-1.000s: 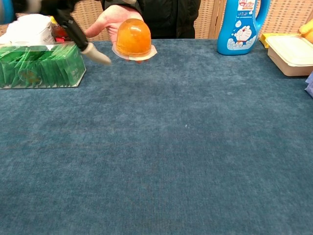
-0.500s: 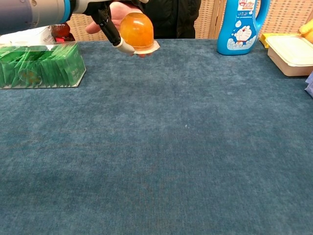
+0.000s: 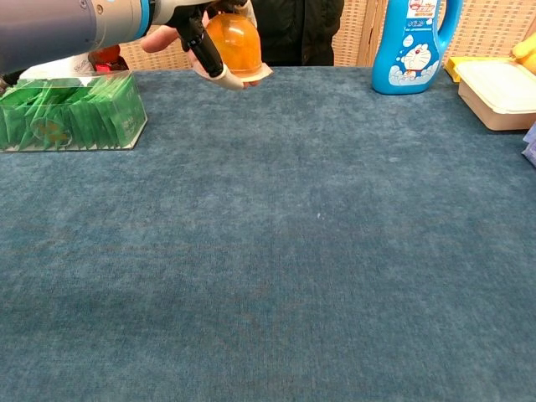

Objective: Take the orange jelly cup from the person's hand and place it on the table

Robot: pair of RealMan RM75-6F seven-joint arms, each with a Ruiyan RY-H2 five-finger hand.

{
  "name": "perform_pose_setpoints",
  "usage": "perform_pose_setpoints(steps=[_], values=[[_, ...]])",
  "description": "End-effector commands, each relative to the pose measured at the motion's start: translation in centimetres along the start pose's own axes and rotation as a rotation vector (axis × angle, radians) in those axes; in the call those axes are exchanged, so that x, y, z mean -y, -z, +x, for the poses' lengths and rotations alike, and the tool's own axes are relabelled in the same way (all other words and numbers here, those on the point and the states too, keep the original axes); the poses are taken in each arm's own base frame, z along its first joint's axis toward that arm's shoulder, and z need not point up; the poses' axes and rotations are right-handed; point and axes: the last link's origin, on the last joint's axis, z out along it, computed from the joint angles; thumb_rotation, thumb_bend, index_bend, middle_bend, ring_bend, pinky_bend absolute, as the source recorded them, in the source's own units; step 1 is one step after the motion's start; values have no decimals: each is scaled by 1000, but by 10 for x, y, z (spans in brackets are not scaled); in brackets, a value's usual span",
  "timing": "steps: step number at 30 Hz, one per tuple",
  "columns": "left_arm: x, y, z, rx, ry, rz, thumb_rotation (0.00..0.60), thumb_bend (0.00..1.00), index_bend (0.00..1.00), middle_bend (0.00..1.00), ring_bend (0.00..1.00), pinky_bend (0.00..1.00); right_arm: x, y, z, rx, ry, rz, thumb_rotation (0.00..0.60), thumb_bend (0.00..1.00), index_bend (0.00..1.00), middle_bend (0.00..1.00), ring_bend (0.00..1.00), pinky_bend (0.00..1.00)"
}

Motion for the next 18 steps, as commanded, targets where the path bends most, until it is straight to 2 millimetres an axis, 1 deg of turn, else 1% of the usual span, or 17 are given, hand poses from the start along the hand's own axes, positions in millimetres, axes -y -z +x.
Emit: perform_pose_setpoints(steps=[1,3,6,14,18], values=[[-1,-1,-1,-15,-15,19,600,189,334,439,305,515,0,0,0,0,0,1,600,32,0,0,2,99],[-1,-2,-1,-33,-21,25,600,193,374,476,334,537,-1,0,0,0,-2,-1,600,32,0,0,2,99],[-2,-3,0,-57,-15,20,600,198,403,503,356,550,-1,0,0,0,-2,-2,600,32,0,0,3,99],[-4,1,4,-88,8,-2,600,201,412,512,363,554,-1,0,0,1,0,-3,600,32,0,0,2,100],[-6,8,15,-117,40,-27,600,202,412,512,363,554,-1,0,0,1,-1,-5,600,33,0,0,2,99]])
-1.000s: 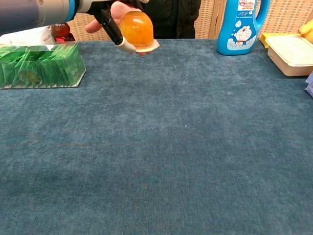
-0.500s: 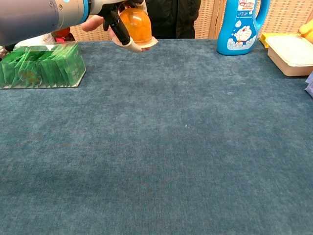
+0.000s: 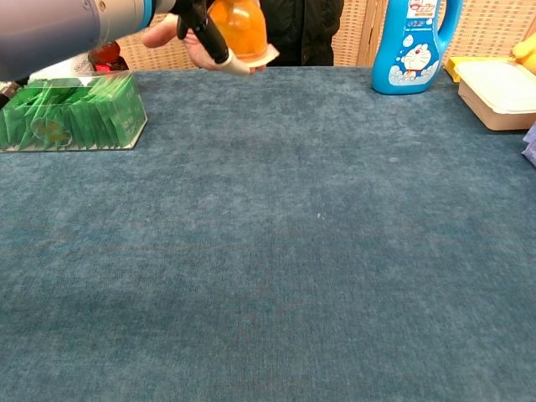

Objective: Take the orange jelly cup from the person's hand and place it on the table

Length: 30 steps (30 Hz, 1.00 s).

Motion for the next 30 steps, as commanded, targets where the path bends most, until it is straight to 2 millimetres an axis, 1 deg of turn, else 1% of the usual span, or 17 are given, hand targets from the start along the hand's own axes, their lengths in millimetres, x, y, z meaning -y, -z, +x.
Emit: perform_pose_setpoints(steps=[1,9,12,15,19,22,26,30], values=[[-1,6,10,-27,23,-16,600,202,412,512,363,553,0,0,0,1,-1,-1,600,33,0,0,2,99],[1,19,28,-59,32,-38,600,204,412,512,363,550,0,0,0,1,1,-2,600,33,0,0,2,99],[3,24,31,-63,32,-46,600,204,412,512,362,549,0,0,0,3,3,-2,600,32,0,0,2,99],[8,31,29,-63,8,-49,600,204,412,512,362,549,1,0,0,1,3,-2,600,33,0,0,2,99],[23,45,17,-40,-6,-55,600,205,412,512,363,549,0,0,0,2,3,-4,600,33,0,0,2,99],[45,59,-10,5,-8,-46,600,205,412,512,363,548,1,1,0,2,4,-2,600,32,0,0,2,99],[68,68,-37,35,-6,-39,600,206,412,512,363,548,2,1,-1,4,6,0,600,32,0,0,2,99],[84,72,-59,63,1,-32,600,206,412,512,363,549,3,1,-2,6,9,2,600,32,0,0,2,99]])
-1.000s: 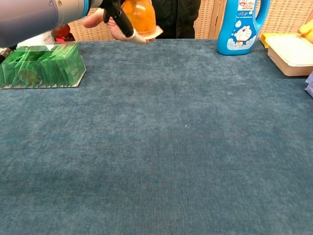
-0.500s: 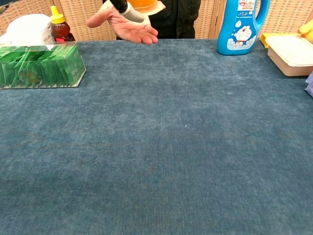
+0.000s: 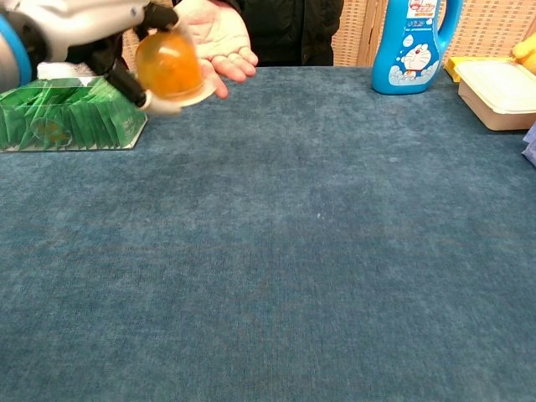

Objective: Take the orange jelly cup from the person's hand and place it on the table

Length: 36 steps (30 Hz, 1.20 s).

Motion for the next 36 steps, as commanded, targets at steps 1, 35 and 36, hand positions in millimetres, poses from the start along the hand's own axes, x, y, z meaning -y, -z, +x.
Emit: perform_pose_setpoints(steps=[1,35,36], values=[[19,8,-30,47,17,12,600,206,412,512,363,549,1,0,-1,2,1,1,600,32,0,0,3,99],[107,132,-32,58,54,180,600,83,0,0,0,118,0,-1,0,-1,12,-7,600,33,0,0,2,99],[113,142,-32,46,47,205,600,82,0,0,0,102,0,-1,0,-2,13,-8,600,33,0,0,2,99]])
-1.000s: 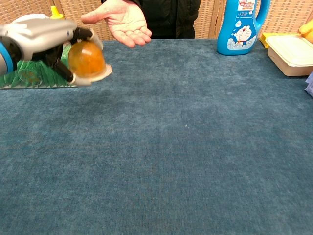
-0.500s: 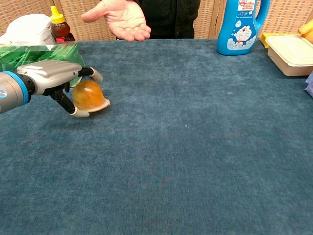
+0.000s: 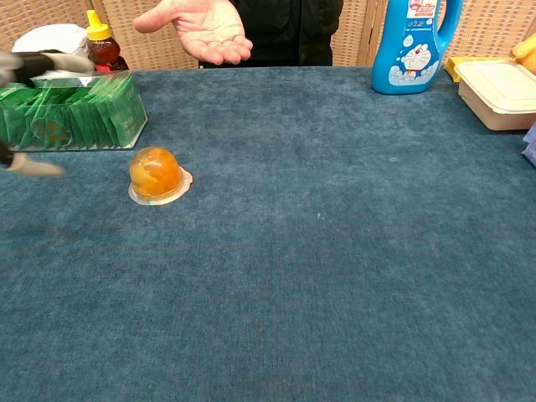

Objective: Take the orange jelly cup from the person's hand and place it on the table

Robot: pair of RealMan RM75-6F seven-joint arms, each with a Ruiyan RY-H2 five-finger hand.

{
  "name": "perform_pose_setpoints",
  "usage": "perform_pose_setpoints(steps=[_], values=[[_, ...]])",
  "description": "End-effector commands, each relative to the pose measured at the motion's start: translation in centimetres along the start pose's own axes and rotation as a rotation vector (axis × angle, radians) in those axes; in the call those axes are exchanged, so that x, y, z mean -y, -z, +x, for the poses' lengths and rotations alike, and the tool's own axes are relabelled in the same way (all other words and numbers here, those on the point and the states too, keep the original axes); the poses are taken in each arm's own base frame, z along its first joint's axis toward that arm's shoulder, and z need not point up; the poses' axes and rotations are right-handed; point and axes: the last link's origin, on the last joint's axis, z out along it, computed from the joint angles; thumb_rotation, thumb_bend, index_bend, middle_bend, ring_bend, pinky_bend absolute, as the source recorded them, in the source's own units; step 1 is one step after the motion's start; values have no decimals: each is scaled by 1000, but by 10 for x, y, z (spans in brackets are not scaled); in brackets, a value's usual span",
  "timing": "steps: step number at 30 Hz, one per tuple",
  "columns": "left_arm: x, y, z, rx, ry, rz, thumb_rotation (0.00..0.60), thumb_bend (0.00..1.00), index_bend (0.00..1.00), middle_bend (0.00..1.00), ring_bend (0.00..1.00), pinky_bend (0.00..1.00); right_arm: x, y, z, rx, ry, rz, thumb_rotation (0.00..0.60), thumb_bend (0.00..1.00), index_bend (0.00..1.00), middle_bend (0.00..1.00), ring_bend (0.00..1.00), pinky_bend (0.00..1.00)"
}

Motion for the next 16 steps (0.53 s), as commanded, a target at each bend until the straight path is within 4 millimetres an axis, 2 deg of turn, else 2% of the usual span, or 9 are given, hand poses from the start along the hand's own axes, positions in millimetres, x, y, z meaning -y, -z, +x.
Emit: perform_pose_setpoints(steps=[1,4,7,11,16], values=[[37,62,1,-50,10,129,600,81,0,0,0,92,0,0,0,-1,1,-2,600,33,0,0,2,99],[52,86,2,-119,45,191,600,75,0,0,0,62,-1,1,1,-5,0,-5,600,33,0,0,2,99],[63,101,1,-174,77,225,600,73,0,0,0,46,-1,1,1,-6,2,-10,600,32,0,0,2,99],[69,105,1,-188,82,221,600,68,0,0,0,1,0,2,1,-9,5,-7,600,33,0,0,3,99],[71,107,-1,-171,87,220,600,68,0,0,0,0,1,4,2,-13,6,-2,600,32,0,0,2,99]])
